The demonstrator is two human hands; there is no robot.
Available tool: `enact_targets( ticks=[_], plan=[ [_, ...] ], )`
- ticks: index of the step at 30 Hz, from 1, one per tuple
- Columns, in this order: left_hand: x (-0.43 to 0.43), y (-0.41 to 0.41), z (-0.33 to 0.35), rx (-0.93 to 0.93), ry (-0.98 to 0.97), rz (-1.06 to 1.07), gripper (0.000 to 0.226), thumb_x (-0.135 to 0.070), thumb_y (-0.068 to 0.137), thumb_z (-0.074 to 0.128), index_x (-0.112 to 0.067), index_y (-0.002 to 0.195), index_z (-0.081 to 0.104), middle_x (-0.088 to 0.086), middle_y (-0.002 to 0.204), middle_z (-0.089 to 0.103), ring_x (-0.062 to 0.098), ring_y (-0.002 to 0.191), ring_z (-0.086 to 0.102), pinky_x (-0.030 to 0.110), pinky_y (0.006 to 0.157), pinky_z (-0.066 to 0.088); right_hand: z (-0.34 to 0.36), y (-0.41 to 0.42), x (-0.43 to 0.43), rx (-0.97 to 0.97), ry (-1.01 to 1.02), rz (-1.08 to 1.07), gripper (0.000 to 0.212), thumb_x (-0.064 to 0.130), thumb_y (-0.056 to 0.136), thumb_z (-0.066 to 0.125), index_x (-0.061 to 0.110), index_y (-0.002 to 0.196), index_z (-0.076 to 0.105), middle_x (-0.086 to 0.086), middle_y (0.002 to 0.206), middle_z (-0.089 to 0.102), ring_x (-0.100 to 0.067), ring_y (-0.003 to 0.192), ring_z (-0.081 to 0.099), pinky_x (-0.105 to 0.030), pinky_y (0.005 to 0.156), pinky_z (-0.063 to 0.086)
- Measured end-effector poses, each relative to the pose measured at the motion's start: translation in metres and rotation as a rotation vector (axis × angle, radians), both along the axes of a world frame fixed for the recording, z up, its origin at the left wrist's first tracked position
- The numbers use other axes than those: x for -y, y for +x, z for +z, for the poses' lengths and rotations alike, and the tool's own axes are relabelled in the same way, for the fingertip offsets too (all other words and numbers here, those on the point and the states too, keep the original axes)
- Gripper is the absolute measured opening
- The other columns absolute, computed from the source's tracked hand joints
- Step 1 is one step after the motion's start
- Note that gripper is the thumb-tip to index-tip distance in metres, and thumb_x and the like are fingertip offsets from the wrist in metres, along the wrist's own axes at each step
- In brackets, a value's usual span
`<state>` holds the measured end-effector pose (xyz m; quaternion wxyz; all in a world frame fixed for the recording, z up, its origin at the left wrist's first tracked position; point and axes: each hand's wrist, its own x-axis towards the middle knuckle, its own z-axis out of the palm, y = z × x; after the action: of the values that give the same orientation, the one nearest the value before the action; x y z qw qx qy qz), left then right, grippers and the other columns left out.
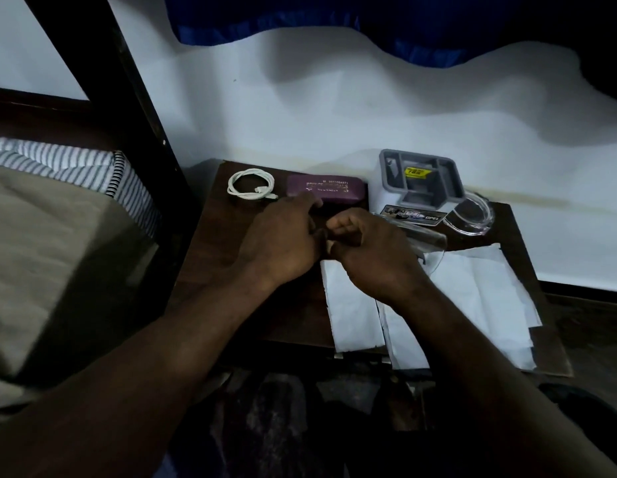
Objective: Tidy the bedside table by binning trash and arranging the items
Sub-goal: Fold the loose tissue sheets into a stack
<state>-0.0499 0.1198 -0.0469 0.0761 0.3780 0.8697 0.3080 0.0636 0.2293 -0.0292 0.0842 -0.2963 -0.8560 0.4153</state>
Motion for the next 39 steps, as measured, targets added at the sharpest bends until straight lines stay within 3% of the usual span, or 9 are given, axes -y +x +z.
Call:
enact_targets(
  ticks=[3, 6, 9, 13, 16, 21, 29, 33, 39],
  plan=[
    [-0.007, 0.014, 0.003, -0.008, 0.002, -0.059, 0.037, -0.027, 0.085, 0.071, -0.026, 0.122, 0.067, -0.001, 0.116, 0.073, 0.021, 0.107, 0.066, 0.03, 0.088, 0.048, 0.003, 0.013, -0.005, 0.04, 0.054, 0.027, 0.029, 0.004, 0.089, 0.068, 0.024, 0.109, 0.073, 0.01, 0.107, 0.075, -0.009, 0.102, 0.069, -0.027, 0.093, 0.053],
    [-0.012, 0.026, 0.005, 0.043, 0.018, -0.092, 0.022, -0.027, 0.086, 0.07, -0.028, 0.108, 0.069, -0.004, 0.105, 0.074, 0.018, 0.098, 0.067, 0.035, 0.085, 0.052, 0.003, 0.027, -0.009, 0.063, 0.089, 0.051, 0.032, 0.002, 0.091, 0.065, 0.021, 0.116, 0.071, 0.007, 0.111, 0.074, -0.008, 0.1, 0.065, -0.009, 0.083, 0.046],
    [-0.015, 0.037, 0.005, 0.052, 0.039, -0.113, 0.013, -0.026, 0.087, 0.07, -0.028, 0.099, 0.07, -0.006, 0.098, 0.073, 0.016, 0.093, 0.067, 0.036, 0.081, 0.053, 0.005, 0.041, -0.01, 0.07, 0.124, 0.077, 0.032, -0.002, 0.089, 0.065, 0.016, 0.114, 0.071, 0.005, 0.109, 0.073, -0.01, 0.099, 0.064, -0.017, 0.084, 0.047],
    [-0.022, 0.051, 0.007, 0.053, 0.045, -0.137, 0.013, -0.026, 0.085, 0.07, -0.027, 0.099, 0.071, -0.005, 0.097, 0.074, 0.017, 0.091, 0.068, 0.039, 0.08, 0.055, 0.009, 0.066, -0.015, 0.095, 0.172, 0.064, 0.026, 0.005, 0.092, 0.065, 0.022, 0.111, 0.07, 0.012, 0.104, 0.069, -0.006, 0.096, 0.061, -0.014, 0.078, 0.039],
    [-0.027, 0.059, 0.008, 0.053, 0.054, -0.136, 0.019, -0.026, 0.083, 0.07, -0.025, 0.102, 0.072, -0.004, 0.097, 0.075, 0.02, 0.091, 0.069, 0.04, 0.08, 0.056, 0.009, 0.086, -0.022, 0.076, 0.178, -0.016, 0.026, 0.003, 0.09, 0.064, 0.029, 0.094, 0.065, 0.021, 0.086, 0.065, 0.003, 0.085, 0.062, -0.004, 0.072, 0.04],
    [-0.041, 0.076, 0.002, 0.06, 0.049, -0.158, 0.021, -0.027, 0.084, 0.071, -0.028, 0.104, 0.073, -0.006, 0.1, 0.074, 0.016, 0.092, 0.068, 0.036, 0.08, 0.056, 0.004, 0.109, -0.033, 0.058, 0.064, -0.144, 0.029, 0.009, 0.091, 0.069, 0.037, 0.087, 0.064, 0.015, 0.079, 0.066, 0.002, 0.061, 0.058, -0.012, 0.06, 0.04],
    [-0.059, 0.095, 0.003, 0.005, 0.045, -0.226, 0.011, -0.02, 0.085, 0.07, -0.026, 0.093, 0.072, -0.005, 0.089, 0.074, 0.014, 0.08, 0.063, 0.031, 0.068, 0.05, -0.002, 0.121, -0.048, 0.134, 0.085, -0.059, 0.023, 0.015, 0.094, 0.069, 0.026, 0.114, 0.068, 0.009, 0.091, 0.064, -0.013, 0.082, 0.058, -0.024, 0.081, 0.043],
    [-0.07, 0.097, 0.004, -0.065, -0.052, -0.219, 0.006, -0.027, 0.085, 0.07, -0.024, 0.09, 0.071, -0.003, 0.089, 0.074, 0.021, 0.083, 0.066, 0.036, 0.071, 0.055, -0.001, 0.125, -0.064, 0.119, 0.121, -0.057, 0.016, 0.014, 0.093, 0.068, 0.026, 0.102, 0.067, 0.011, 0.103, 0.07, -0.013, 0.09, 0.064, -0.025, 0.079, 0.044],
    [-0.069, 0.087, -0.003, -0.092, -0.248, -0.252, 0.006, -0.034, 0.085, 0.069, -0.029, 0.082, 0.07, -0.009, 0.088, 0.072, 0.017, 0.084, 0.065, 0.033, 0.071, 0.054, 0.0, 0.142, -0.079, 0.32, 0.07, 0.027, 0.021, 0.016, 0.096, 0.067, 0.023, 0.115, 0.071, 0.005, 0.11, 0.073, -0.012, 0.091, 0.064, -0.017, 0.075, 0.046]
  ],
)
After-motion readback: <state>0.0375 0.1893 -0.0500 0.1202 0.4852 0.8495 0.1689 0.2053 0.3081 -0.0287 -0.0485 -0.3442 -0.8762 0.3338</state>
